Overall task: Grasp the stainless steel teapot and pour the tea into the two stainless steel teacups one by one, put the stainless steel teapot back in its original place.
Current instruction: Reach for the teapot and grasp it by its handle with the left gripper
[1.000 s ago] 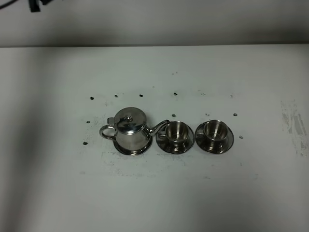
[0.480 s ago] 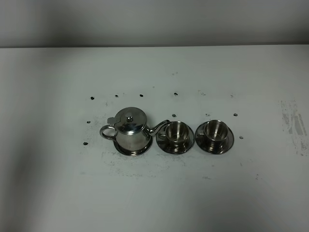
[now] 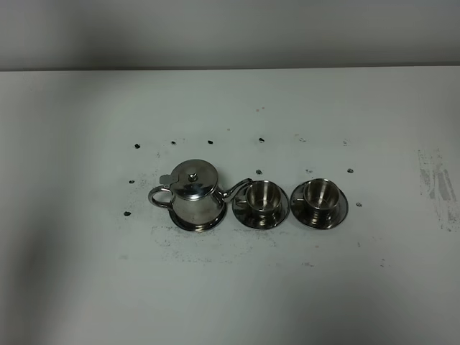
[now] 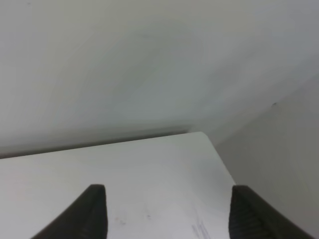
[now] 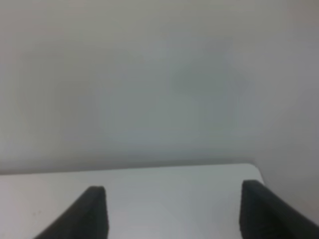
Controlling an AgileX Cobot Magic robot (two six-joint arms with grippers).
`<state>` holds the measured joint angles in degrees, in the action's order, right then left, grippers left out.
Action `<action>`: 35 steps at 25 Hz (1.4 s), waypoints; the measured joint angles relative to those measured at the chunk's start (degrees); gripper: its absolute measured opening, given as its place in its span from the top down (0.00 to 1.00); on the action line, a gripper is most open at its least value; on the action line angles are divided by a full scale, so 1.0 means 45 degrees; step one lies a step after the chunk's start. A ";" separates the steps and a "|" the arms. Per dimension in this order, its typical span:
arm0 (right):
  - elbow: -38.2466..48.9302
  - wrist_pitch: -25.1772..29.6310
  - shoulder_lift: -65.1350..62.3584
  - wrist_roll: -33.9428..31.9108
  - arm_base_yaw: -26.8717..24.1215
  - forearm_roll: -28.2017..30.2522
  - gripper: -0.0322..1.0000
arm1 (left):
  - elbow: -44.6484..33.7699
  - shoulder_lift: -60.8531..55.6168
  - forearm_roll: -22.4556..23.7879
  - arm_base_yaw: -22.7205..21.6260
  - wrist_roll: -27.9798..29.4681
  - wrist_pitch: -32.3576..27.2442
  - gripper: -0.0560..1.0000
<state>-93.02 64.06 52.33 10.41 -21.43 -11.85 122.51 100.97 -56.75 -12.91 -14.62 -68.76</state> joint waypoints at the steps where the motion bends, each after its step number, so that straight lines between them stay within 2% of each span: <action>1: 0.1019 -0.0495 -0.0798 0.0118 0.0000 0.0000 0.41 | 0.0000 0.0000 0.0011 0.0000 -0.0059 0.0000 0.44; 4: 0.4109 -0.1560 -0.3004 0.0442 0.0000 -0.0040 0.42 | 0.0000 0.0000 0.0026 0.0000 -0.0329 0.0000 0.44; 8: 0.8396 -0.2078 -0.5467 0.0986 0.0614 -0.0423 0.42 | 0.0000 0.0000 0.0026 0.0000 -0.0548 0.0000 0.44; 11: 1.0796 -0.2197 -0.6876 0.1163 0.1354 -0.0519 0.42 | 0.0000 0.0000 0.0026 0.0000 -0.0573 0.0000 0.44; 14: 1.2218 -0.2046 -0.8081 0.1163 0.1893 -0.0654 0.42 | 0.0000 0.0000 0.0026 0.0000 -0.0639 0.0000 0.44; 23: 1.3536 -0.0487 -1.0774 0.1252 0.2741 -0.0639 0.42 | 0.0000 0.0000 0.0026 0.0000 -0.0719 0.0000 0.44; 35: 1.3835 0.0122 -1.1342 0.1532 0.3046 -0.0337 0.42 | 0.0000 0.0000 0.0026 0.0000 -0.0770 0.0000 0.44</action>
<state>-30.76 64.60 1.29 17.30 -7.72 -13.36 122.51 100.97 -56.64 -12.91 -18.09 -68.76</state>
